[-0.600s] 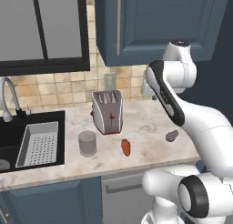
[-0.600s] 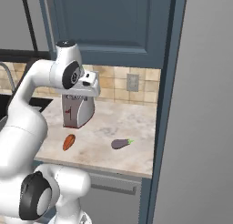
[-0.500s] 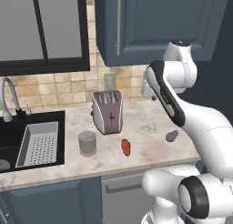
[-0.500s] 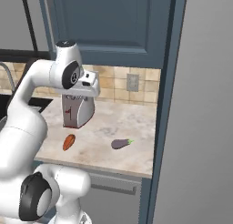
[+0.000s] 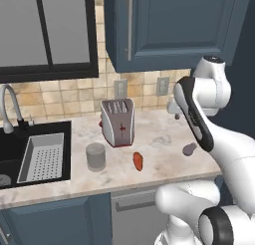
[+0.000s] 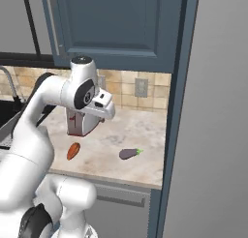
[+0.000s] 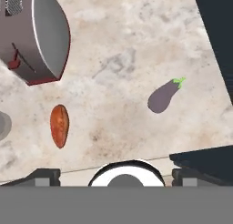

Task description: Place the sweet potato and eggplant inside the fridge drawer. Close the drawer after placing the vegetables.

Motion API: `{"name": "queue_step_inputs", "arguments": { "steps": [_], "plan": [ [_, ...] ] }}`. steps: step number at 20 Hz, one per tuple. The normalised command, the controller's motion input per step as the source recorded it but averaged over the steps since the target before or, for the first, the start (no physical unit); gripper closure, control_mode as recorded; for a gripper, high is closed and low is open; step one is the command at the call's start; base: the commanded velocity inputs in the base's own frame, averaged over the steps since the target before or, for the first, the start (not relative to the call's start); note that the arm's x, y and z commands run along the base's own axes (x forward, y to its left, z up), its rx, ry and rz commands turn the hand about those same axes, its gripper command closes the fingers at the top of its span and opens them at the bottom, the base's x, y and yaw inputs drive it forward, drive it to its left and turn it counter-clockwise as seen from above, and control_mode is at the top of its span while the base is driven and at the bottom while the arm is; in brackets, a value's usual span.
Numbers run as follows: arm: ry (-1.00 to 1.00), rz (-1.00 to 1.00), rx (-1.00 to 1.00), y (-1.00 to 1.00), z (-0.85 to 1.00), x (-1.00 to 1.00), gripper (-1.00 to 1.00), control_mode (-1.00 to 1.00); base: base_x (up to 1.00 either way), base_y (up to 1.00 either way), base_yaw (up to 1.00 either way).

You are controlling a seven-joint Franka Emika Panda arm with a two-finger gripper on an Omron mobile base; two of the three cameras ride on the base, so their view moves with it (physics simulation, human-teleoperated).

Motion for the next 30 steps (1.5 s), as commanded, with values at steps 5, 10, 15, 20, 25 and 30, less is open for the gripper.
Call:
{"name": "queue_step_inputs", "arguments": {
  "steps": [5, 10, 15, 20, 25, 30],
  "plan": [
    [0.20, -0.27, 0.07, -0.69, -0.58, 0.50, -1.00, -1.00, 0.00, 0.00, 0.00],
    [0.15, -0.10, 0.00, -0.31, -0.46, 0.53, -1.00, -1.00, 0.00, 0.00, 0.00],
    [0.11, 0.00, 0.00, -0.01, -0.58, 0.07, -1.00, -1.00, 0.00, 0.00, 0.00],
    [0.01, 0.00, 0.00, 0.00, -0.40, -0.08, -1.00, -1.00, 0.00, 0.00, 0.00],
    [0.01, -0.11, 0.00, 0.00, -0.21, 0.00, -1.00, -1.00, 0.00, 0.00, 0.00],
    [0.04, -0.11, 0.02, -0.21, -0.18, 0.00, -1.00, -1.00, 0.00, 0.00, 0.00]
  ]
}}
